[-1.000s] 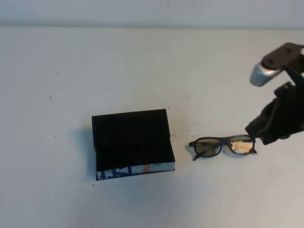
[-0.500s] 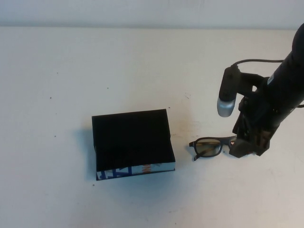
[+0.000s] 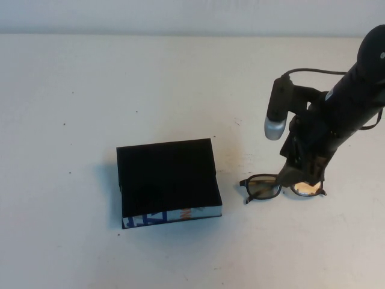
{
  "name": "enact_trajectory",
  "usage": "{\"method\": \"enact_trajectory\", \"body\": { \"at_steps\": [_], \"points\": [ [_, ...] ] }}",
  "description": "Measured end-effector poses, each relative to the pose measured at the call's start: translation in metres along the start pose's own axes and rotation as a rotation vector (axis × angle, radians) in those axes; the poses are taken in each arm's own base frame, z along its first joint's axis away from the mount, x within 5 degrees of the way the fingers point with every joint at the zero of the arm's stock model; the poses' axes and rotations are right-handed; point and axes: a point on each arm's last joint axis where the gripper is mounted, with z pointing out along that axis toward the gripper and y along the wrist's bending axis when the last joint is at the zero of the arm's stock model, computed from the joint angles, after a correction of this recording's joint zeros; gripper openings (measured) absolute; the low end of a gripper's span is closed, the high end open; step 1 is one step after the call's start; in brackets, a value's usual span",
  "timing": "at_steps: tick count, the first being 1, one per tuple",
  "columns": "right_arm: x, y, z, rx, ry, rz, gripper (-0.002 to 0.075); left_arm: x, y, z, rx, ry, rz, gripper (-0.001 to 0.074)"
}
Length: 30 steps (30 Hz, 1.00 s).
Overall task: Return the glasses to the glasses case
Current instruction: Pick up the glasses from the table
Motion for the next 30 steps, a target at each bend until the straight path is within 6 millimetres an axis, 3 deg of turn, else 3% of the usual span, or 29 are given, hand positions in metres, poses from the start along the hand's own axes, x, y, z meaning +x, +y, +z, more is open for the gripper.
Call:
{"method": "enact_trajectory", "body": {
  "at_steps": [3, 7, 19, 30],
  "points": [
    [0.0, -0.002, 0.0, 0.022, -0.002, -0.105, 0.0533, 0.0, 0.0, 0.0, 0.0, 0.0, 0.0, -0.0001],
    [0.0, -0.003, 0.002, 0.031, 0.003, -0.212, 0.0597, 0.0, 0.0, 0.0, 0.0, 0.0, 0.0, -0.0001],
    [0.009, -0.018, 0.044, -0.008, 0.085, -0.259, 0.0613, 0.0, 0.0, 0.0, 0.0, 0.0, 0.0, -0.0001],
    [0.011, -0.026, 0.051, 0.044, 0.107, -0.284, 0.0613, 0.0, 0.0, 0.0, 0.0, 0.0, 0.0, -0.0001]
  ]
}}
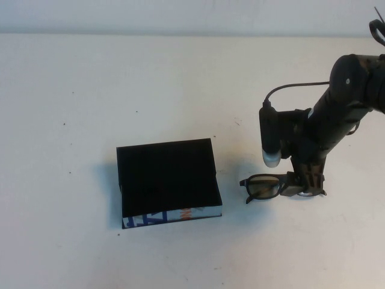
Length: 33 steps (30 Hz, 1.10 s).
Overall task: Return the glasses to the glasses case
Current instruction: Pick up the glasses from the table
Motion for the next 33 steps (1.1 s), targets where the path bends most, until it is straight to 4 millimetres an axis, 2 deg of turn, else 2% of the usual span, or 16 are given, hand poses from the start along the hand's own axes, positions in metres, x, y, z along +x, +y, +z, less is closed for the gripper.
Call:
{"method": "enact_trajectory", "body": {
  "at_steps": [4, 15, 24, 33],
  "points": [
    [0.001, -0.002, 0.001, 0.017, 0.009, -0.009, 0.0613, 0.0, 0.0, 0.0, 0.0, 0.0, 0.0, -0.0001],
    [0.006, -0.002, 0.027, -0.046, 0.042, -0.008, 0.0613, 0.0, 0.0, 0.0, 0.0, 0.0, 0.0, -0.0001],
    [0.007, -0.002, 0.037, -0.063, 0.05, -0.009, 0.0609, 0.0, 0.0, 0.0, 0.0, 0.0, 0.0, -0.0001],
    [0.007, -0.003, 0.038, -0.056, 0.051, -0.009, 0.0494, 0.0, 0.0, 0.0, 0.0, 0.0, 0.0, -0.0001]
  ]
}}
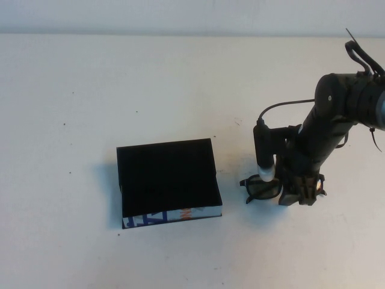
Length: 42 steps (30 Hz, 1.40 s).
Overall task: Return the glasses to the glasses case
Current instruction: Pick up the glasses from the table
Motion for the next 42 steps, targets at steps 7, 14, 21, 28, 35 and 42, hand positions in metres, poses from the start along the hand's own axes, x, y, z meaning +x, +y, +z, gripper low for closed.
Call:
{"method": "enact_trajectory", "body": {
  "at_steps": [7, 14, 21, 28, 35, 42],
  "points": [
    [0.0, 0.0, 0.001, -0.002, 0.001, 0.0, 0.029, 0.0, 0.0, 0.0, 0.0, 0.0, 0.0, -0.0001],
    [-0.001, -0.001, -0.002, 0.003, -0.003, 0.0, 0.0096, 0.0, 0.0, 0.0, 0.0, 0.0, 0.0, -0.0001],
    [-0.001, 0.002, -0.005, -0.023, -0.003, 0.0, 0.0071, 0.0, 0.0, 0.0, 0.0, 0.0, 0.0, -0.0001],
    [-0.002, 0.006, -0.017, -0.039, 0.006, -0.013, 0.0067, 0.0, 0.0, 0.0, 0.0, 0.0, 0.0, -0.0001],
    [-0.003, 0.01, -0.029, -0.043, 0.007, -0.021, 0.0067, 0.0, 0.0, 0.0, 0.0, 0.0, 0.0, -0.0001],
    [-0.016, 0.024, -0.064, -0.015, -0.022, -0.031, 0.0067, 0.0, 0.0, 0.0, 0.0, 0.0, 0.0, -0.0001]
  ]
}}
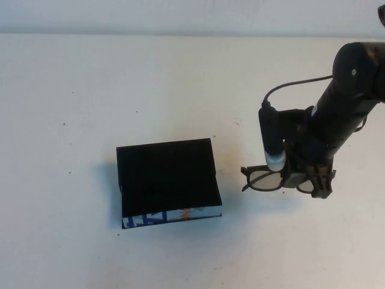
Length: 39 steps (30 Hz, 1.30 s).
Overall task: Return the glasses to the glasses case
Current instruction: Pick up the glasses from the table, then place the glasses in the glasses case
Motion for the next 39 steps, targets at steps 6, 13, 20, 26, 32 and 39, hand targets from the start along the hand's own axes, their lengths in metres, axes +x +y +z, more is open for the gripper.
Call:
{"method": "enact_trajectory", "body": {
  "at_steps": [6, 13, 20, 26, 32, 39],
  "points": [
    [-0.032, 0.02, -0.028, 0.008, -0.04, -0.067, 0.0067, 0.0, 0.0, 0.0, 0.0, 0.0, 0.0, -0.0001],
    [-0.095, 0.011, -0.038, 0.027, -0.097, -0.173, 0.0067, 0.0, 0.0, 0.0, 0.0, 0.0, 0.0, -0.0001],
    [-0.151, -0.009, 0.0, 0.025, -0.117, -0.244, 0.0067, 0.0, 0.0, 0.0, 0.0, 0.0, 0.0, -0.0001],
    [-0.166, -0.013, 0.032, -0.016, -0.097, -0.247, 0.0067, 0.0, 0.0, 0.0, 0.0, 0.0, 0.0, -0.0001],
    [-0.165, -0.014, 0.041, -0.028, -0.078, -0.247, 0.0065, 0.0, 0.0, 0.0, 0.0, 0.0, 0.0, -0.0001],
    [-0.165, -0.015, 0.052, -0.047, -0.069, -0.244, 0.0064, 0.0, 0.0, 0.0, 0.0, 0.0, 0.0, -0.0001]
  ]
}}
